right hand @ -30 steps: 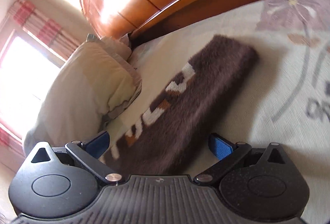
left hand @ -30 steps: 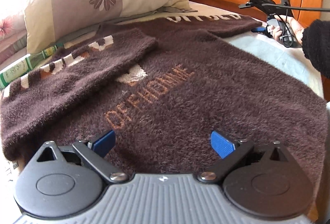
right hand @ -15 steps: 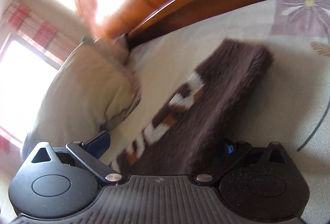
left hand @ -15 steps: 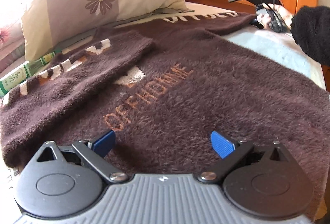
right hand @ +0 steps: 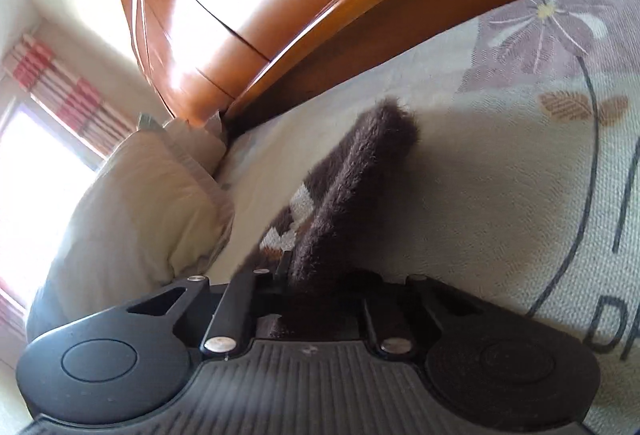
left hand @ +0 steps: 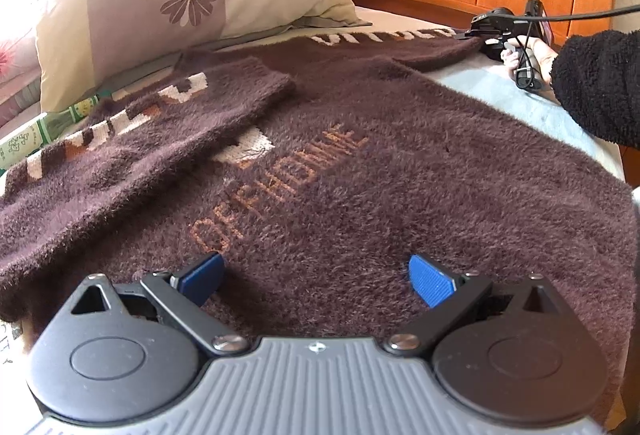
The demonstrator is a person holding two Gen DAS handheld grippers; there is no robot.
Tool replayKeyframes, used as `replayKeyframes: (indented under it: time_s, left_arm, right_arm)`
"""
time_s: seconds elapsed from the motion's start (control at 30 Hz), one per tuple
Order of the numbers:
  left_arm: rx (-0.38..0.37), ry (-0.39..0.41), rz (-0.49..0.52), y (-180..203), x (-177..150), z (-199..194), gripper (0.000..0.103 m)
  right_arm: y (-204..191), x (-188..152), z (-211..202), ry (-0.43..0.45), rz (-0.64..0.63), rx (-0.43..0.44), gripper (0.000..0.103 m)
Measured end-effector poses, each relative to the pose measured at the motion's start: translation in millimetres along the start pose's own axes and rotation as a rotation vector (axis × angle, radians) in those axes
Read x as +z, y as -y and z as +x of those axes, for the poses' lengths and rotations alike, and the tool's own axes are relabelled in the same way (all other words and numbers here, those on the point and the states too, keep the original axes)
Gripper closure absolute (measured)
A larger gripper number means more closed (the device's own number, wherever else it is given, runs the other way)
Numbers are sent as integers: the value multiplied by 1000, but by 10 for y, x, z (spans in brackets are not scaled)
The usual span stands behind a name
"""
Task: Fold clothes
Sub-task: 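Close the right gripper on the unfolded sleeve cuff, then lift the sleeve cuff up with the right gripper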
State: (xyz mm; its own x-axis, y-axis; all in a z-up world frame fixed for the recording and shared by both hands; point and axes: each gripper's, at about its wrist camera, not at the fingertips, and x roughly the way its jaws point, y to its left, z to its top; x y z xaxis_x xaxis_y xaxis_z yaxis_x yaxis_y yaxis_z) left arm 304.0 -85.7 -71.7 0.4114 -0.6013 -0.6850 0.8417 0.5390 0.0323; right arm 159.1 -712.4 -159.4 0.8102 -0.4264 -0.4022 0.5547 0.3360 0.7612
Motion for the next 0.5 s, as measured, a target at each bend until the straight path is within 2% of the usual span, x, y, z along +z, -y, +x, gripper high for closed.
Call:
replayKeyframes:
  time_s: [0.13, 0.3, 0.5]
  left_arm:
    - [-3, 8, -7, -18, 14, -30, 4]
    - [-3, 35, -10, -48, 51, -122, 4]
    - [0, 61, -5, -65, 103, -259, 4]
  right_arm:
    - [-93, 28, 12, -16, 32, -60, 90]
    - [-341, 57, -19, -41, -44, -139, 88]
    - [-747, 68, -116, -58, -138, -132, 88]
